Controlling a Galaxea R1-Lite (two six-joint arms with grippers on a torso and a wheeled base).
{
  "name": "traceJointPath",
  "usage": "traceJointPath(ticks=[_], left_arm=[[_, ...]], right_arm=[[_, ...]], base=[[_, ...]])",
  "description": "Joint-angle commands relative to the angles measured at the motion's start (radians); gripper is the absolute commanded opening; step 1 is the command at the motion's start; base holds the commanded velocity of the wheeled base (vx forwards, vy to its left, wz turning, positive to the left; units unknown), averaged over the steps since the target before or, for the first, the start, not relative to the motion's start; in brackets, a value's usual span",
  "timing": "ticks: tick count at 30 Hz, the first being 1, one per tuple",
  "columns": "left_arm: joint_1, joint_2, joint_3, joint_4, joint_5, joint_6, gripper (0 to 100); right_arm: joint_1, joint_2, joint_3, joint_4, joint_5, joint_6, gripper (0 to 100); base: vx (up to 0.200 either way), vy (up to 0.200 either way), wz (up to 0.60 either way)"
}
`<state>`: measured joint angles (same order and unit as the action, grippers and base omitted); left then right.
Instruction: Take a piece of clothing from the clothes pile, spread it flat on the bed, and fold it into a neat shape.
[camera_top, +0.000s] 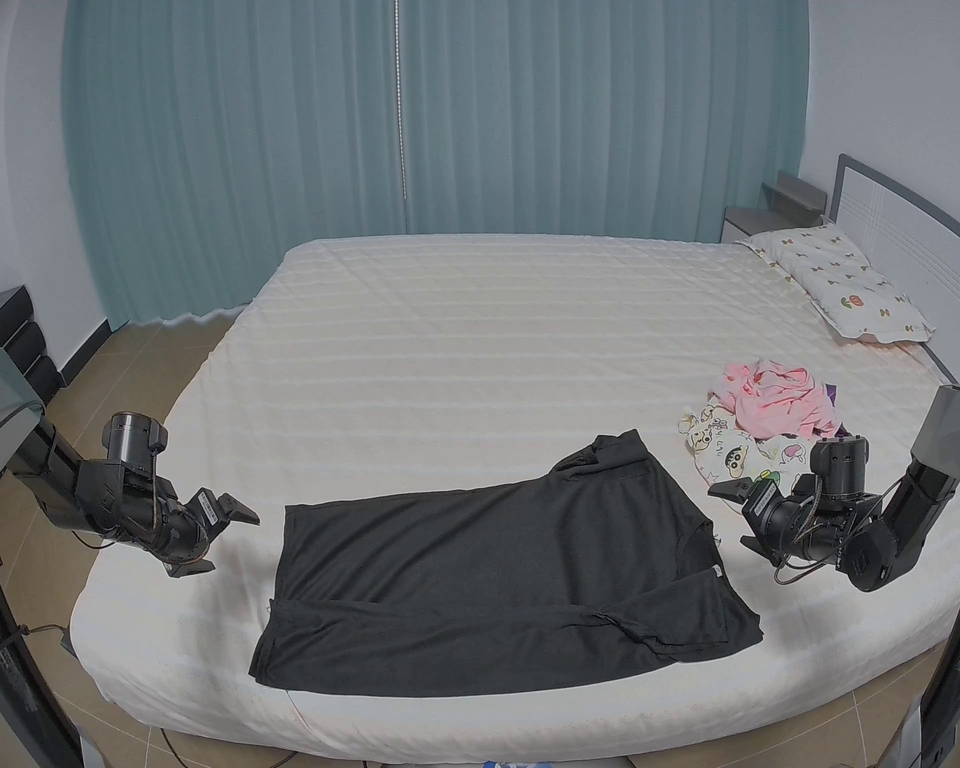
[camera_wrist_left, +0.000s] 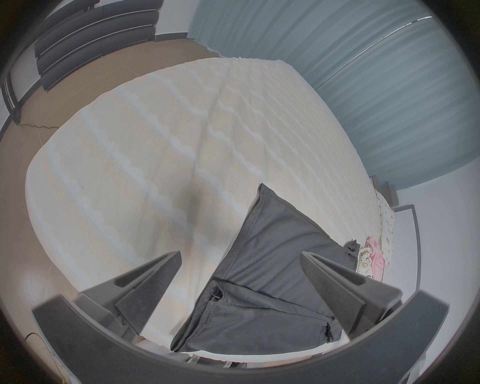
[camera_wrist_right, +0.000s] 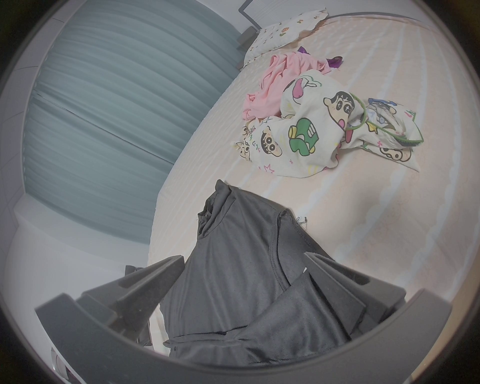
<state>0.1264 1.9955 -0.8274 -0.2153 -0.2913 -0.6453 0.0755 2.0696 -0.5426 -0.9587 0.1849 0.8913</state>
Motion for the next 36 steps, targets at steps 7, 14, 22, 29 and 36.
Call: traceJointPath(ticks=[7, 14, 22, 29, 36], left_arm=[[-0.007, 0.003, -0.002, 0.001, 0.0, -0.005, 100], [-0.007, 0.02, -0.019, -0.003, 0.0, -0.007, 100], [-0.036, 0.085, -0.098, 0.001, 0.001, -0.068, 100], [-0.051, 0.227, -0.285, 0.001, 0.009, -0.083, 100], [-0.044, 0.382, -0.478, 0.001, 0.011, 0.021, 100]], right_arm=[[0.018, 0.004, -0.005, 0.0, 0.001, 0.0, 100], [0.024, 0.011, -0.013, 0.0, 0.001, 0.0, 100], [0.036, 0.014, -0.022, 0.0, 0.001, -0.002, 100], [0.058, 0.02, -0.048, 0.011, -0.002, -0.003, 100], [0.075, 0.057, -0.102, 0.032, -0.005, -0.02, 100]], base=[[0.0, -0.086, 0.0], [0.0, -0.171, 0.0], [0.0, 0.0, 0.0], [0.0, 0.0, 0.0], [0.0, 0.0, 0.0]])
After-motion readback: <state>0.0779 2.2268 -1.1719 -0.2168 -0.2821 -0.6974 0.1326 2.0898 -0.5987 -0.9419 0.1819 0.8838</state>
